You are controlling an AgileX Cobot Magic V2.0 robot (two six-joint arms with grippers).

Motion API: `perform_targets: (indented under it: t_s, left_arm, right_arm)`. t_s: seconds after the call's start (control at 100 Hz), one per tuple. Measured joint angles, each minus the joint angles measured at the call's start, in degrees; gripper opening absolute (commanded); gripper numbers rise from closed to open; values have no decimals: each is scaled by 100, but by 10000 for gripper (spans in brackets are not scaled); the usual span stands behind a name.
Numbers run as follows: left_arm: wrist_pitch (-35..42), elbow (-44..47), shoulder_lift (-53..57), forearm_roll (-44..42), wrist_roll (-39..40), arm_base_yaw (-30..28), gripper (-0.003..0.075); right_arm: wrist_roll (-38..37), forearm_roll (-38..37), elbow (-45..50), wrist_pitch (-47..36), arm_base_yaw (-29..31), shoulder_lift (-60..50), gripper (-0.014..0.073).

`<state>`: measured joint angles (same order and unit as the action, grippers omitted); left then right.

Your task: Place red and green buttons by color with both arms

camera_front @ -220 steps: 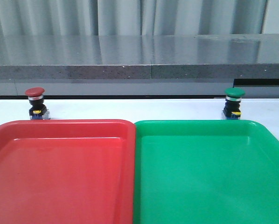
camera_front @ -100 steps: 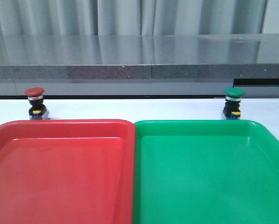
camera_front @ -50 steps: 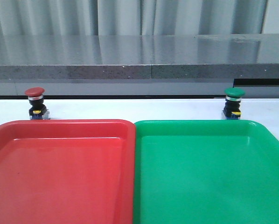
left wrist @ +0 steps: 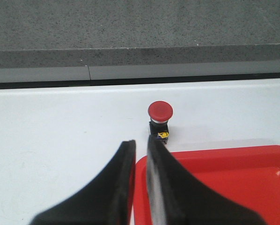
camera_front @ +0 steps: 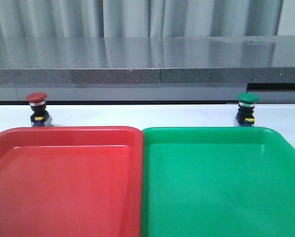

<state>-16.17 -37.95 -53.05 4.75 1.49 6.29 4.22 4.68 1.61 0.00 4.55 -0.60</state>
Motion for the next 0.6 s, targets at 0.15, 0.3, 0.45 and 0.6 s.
perform_targets:
  t_s: [0.15, 0.3, 0.45, 0.6]
  left_arm:
    - [-56, -439, -754, 73, 0, 21, 542]
    - [-350, -968, -1515, 232, 0, 21, 639]
    - [-870, -1785, -2325, 436, 0, 21, 639]
    - [-1563, -2707, -3153, 497, 0, 21, 639]
  right_arm:
    - [0, 0, 0, 0, 0, 0, -63]
    - [0, 0, 0, 0, 0, 0, -63]
    - [0, 0, 0, 0, 0, 0, -63]
    - [0, 0, 0, 0, 0, 0, -63]
